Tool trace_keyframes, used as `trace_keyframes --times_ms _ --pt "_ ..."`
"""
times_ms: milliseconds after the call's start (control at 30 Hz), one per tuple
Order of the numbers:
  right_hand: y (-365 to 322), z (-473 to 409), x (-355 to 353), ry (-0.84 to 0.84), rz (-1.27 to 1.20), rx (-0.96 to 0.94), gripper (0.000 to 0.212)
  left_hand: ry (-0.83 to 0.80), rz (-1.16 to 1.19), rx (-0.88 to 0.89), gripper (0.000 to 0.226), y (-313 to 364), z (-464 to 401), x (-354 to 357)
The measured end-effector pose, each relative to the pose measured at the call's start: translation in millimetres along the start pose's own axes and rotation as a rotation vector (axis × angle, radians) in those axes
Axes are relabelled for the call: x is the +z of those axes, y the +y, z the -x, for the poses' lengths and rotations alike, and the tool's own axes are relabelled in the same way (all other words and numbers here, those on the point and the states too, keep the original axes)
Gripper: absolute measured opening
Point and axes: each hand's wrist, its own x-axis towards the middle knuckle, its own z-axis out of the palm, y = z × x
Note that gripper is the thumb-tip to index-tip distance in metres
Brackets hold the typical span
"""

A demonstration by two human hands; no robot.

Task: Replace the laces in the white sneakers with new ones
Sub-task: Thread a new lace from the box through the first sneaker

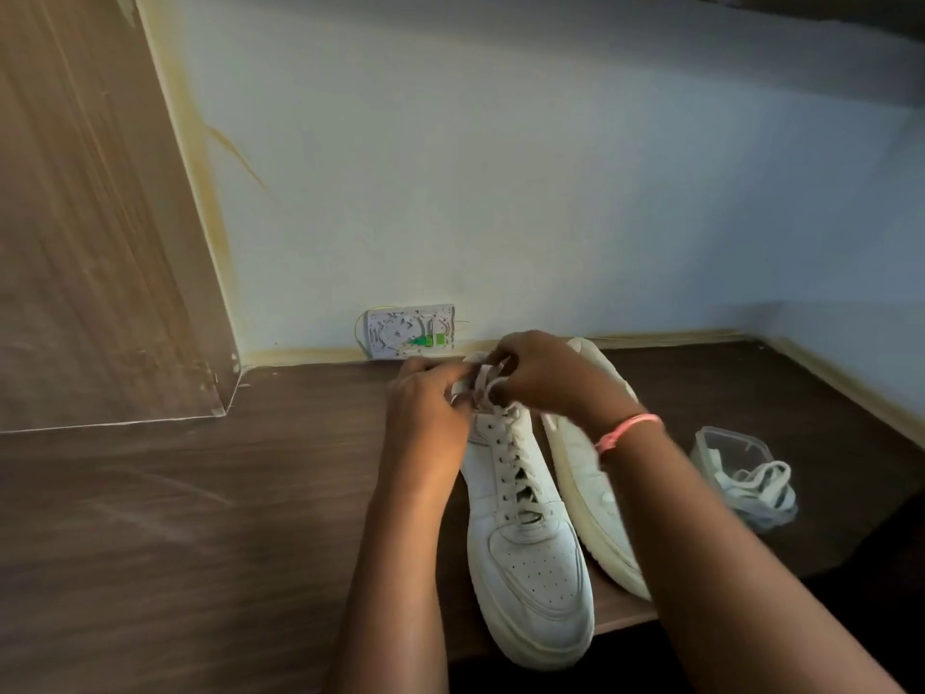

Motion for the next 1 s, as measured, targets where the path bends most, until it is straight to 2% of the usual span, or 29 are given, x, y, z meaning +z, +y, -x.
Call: trace_keyframes --times_ms 67,167,267,367,433,600,667,733,800,833,933,1000 --pt "0.1 12.1 -23.3 -0.062 -0.201 -0.008 0.037 -0.005 -0.005 -0.001 0.030 -5.7 0.0 2.5" --pt "12.9 30.6 -35.2 0.014 -0.360 0.019 0.033 -0.061 0.086 -0.060 0.029 -7.1 0.8 1.3" --pt "31.6 39.3 -13.9 0.147 -0.280 0.070 0.025 -0.091 0.149 -0.104 0.033 -7.3 2.0 1.6" --pt "41.7 42.9 13.3 0.146 -0.149 0.097 0.029 -0.104 0.151 -0.126 0.033 -5.0 3.3 3.6" --pt "43.0 43.8 27.8 0.154 -0.172 0.080 0.031 -0.118 0.151 -0.140 0.031 -5.7 4.0 5.0" --pt "36.5 40.3 34.0 0.373 -0.138 -0.014 0.025 -0.126 0.146 -0.173 0.034 -7.8 3.8 5.6" --pt "30.8 37.1 30.1 0.324 -0.105 -0.067 0.025 -0.118 0.161 -0.177 0.033 -7.0 3.7 5.6" --pt "24.0 32.2 28.2 0.184 0.024 -0.158 0.035 -0.114 0.169 -0.175 0.031 -5.6 3.6 5.3" --pt "20.6 29.4 27.4 0.106 0.023 -0.207 0.043 -0.109 0.174 -0.169 0.033 -4.3 3.7 5.1" --pt "20.3 30.1 24.9 0.138 -0.066 -0.186 0.042 -0.099 0.178 -0.167 0.034 -4.5 3.2 4.9" --pt "31.8 33.2 19.1 0.425 -0.271 -0.035 0.033 -0.014 0.165 -0.193 0.036 -9.8 3.5 5.4" --pt "41.1 38.4 24.4 0.417 -0.342 0.013 0.035 0.015 0.140 -0.220 0.033 -14.5 3.6 6.3"
